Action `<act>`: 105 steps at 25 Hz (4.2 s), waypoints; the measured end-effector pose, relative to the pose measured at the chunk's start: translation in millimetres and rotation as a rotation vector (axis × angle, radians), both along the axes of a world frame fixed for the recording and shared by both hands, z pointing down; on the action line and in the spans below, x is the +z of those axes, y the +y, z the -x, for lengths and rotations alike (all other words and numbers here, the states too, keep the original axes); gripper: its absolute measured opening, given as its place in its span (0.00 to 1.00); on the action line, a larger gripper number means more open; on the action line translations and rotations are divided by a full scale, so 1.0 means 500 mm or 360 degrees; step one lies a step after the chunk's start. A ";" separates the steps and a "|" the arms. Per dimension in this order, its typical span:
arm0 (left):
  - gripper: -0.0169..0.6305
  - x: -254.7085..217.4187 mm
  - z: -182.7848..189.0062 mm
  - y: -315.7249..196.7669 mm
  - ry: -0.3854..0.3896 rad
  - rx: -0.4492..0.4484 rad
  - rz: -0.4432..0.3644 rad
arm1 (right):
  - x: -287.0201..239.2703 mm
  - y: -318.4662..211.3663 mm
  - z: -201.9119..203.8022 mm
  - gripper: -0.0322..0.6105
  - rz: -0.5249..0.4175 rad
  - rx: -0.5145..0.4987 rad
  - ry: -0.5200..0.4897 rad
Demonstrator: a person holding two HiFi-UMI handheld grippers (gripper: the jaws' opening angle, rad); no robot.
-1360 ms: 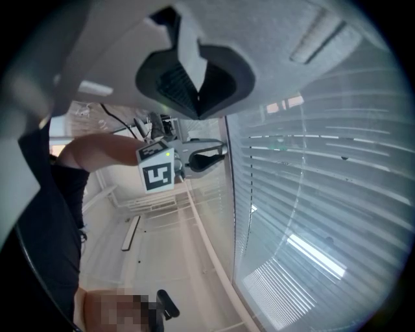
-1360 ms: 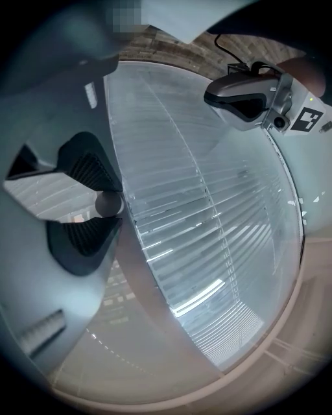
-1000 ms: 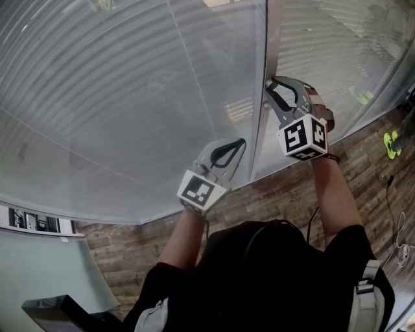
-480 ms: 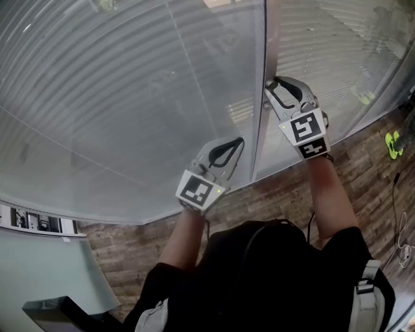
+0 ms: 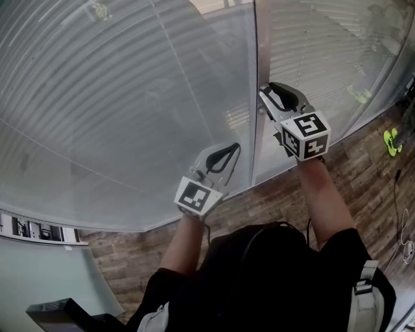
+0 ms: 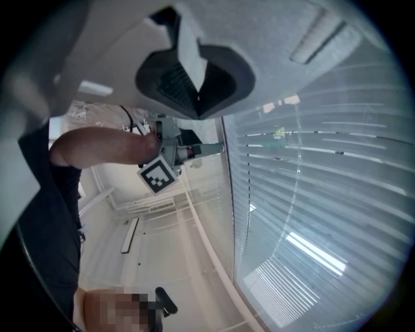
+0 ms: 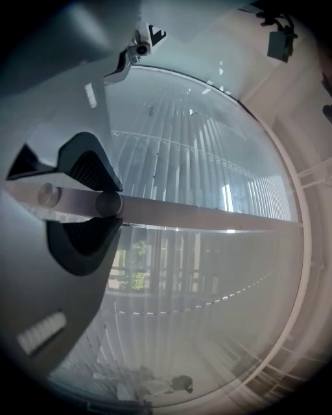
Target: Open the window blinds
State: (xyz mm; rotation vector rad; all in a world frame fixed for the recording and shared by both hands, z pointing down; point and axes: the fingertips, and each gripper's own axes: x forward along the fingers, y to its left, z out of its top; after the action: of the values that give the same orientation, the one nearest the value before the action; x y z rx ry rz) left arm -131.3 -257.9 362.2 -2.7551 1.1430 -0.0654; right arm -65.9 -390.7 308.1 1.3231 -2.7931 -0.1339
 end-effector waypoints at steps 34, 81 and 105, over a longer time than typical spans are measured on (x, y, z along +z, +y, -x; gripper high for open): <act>0.03 -0.001 -0.012 -0.007 0.0012 0.0022 -0.0009 | 0.003 -0.001 -0.006 0.37 0.0003 0.0011 -0.0132; 0.03 0.003 -0.009 -0.008 0.0026 0.0051 0.0002 | 0.005 0.011 0.023 0.25 -0.0608 0.0132 0.1086; 0.03 0.009 -0.009 -0.011 0.0035 0.0054 0.0003 | 0.007 -0.010 0.000 0.25 -0.0119 0.0127 0.0207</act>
State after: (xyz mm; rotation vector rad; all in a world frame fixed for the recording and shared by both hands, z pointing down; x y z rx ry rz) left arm -126.9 -263.3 366.6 -2.7830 1.1014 -0.0320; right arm -65.9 -395.7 311.7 1.3853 -2.6479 -0.3124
